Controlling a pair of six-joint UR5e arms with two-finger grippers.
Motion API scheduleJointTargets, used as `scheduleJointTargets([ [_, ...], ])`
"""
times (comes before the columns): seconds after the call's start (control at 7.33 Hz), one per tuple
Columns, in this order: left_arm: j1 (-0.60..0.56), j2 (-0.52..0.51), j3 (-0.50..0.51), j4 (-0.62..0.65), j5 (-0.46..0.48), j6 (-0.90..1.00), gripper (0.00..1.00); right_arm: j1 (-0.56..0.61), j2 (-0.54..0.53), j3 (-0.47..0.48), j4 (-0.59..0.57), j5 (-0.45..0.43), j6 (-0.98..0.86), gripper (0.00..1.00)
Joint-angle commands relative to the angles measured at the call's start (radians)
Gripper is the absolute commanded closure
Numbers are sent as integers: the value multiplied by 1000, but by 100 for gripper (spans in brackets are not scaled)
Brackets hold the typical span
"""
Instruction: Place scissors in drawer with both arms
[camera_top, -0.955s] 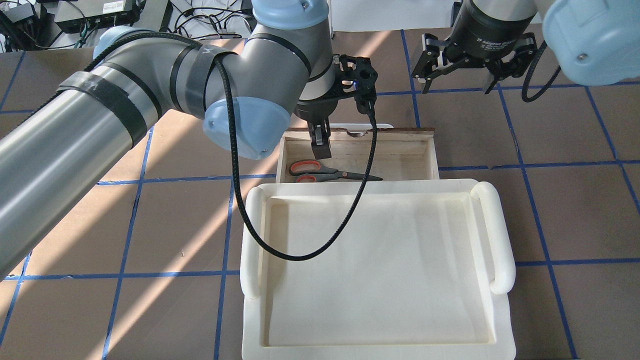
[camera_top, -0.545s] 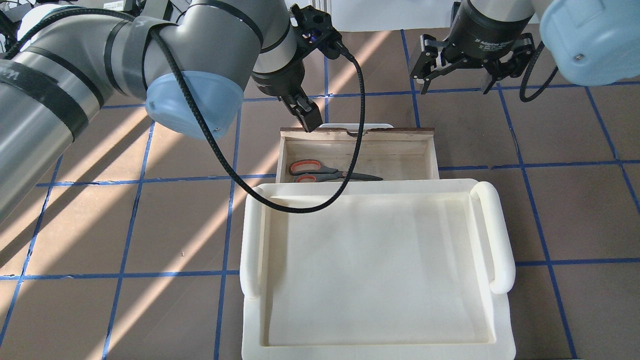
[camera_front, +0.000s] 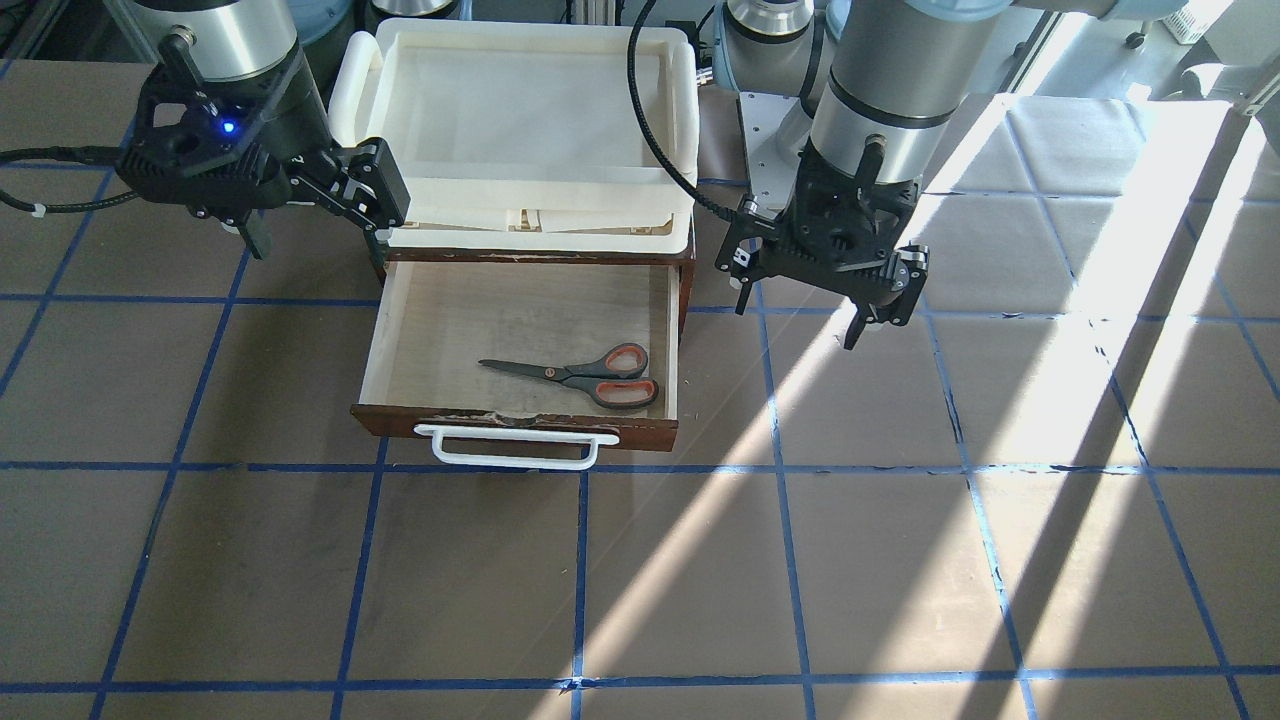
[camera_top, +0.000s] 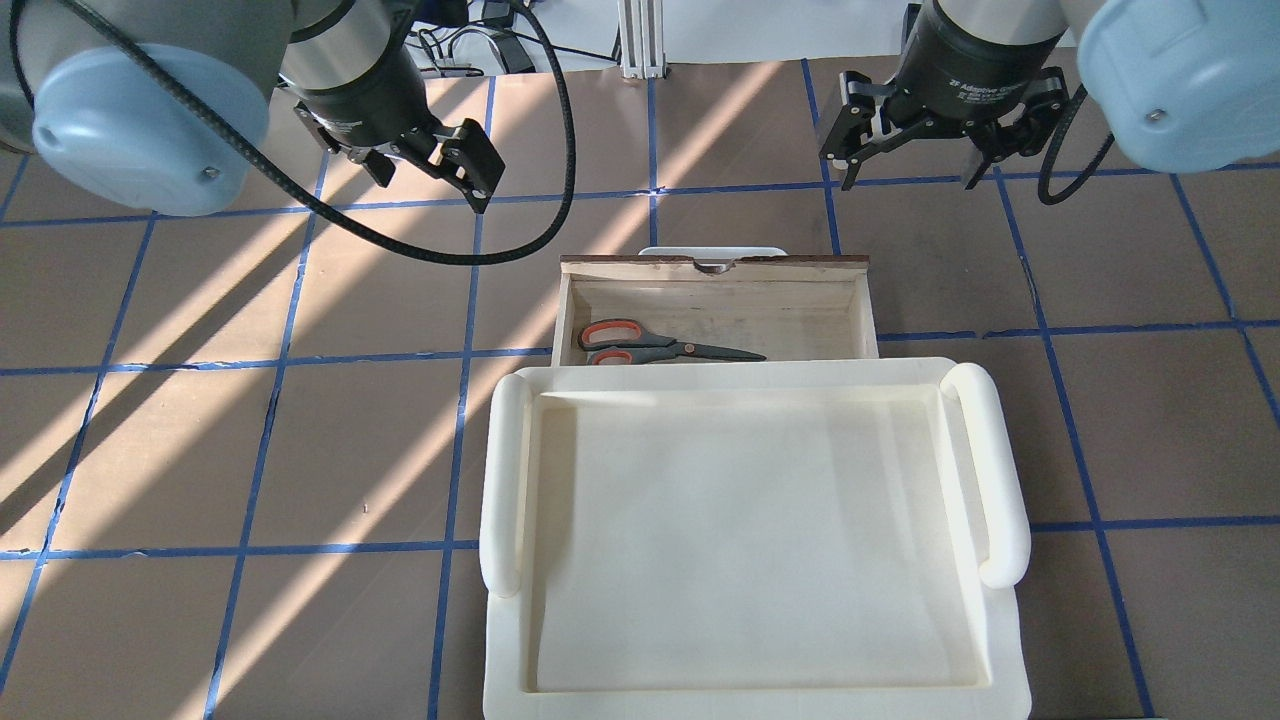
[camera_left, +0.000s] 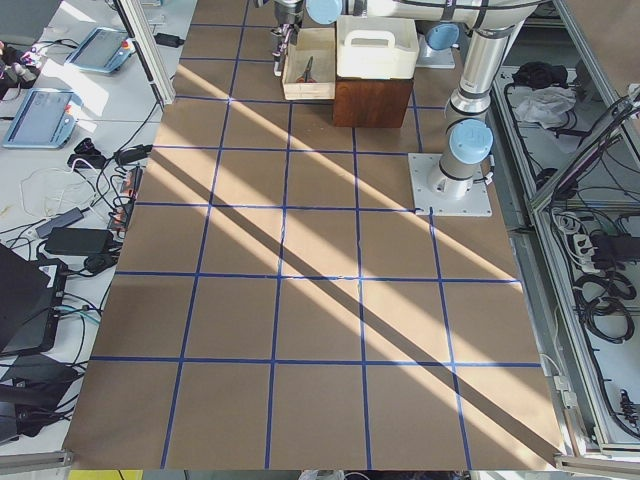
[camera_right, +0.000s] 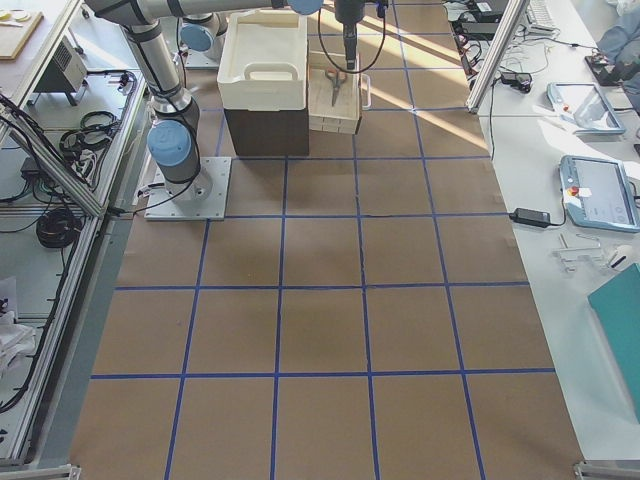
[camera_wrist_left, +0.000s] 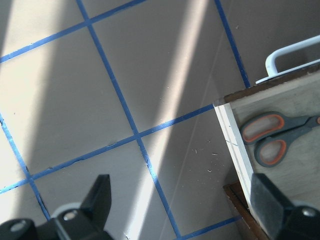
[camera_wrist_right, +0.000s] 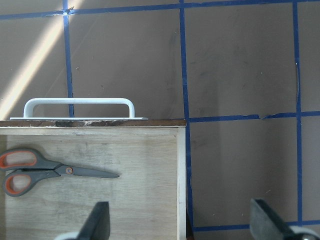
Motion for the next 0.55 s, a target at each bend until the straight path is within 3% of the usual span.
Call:
scheduleJointTargets([
  [0.0,86,14,-18,-10,78,-71,0,0,0,1,1,-1,-2,0],
  [0.41,77,26,-18,-12,72,-218,0,0,0,2,1,1,0,0],
])
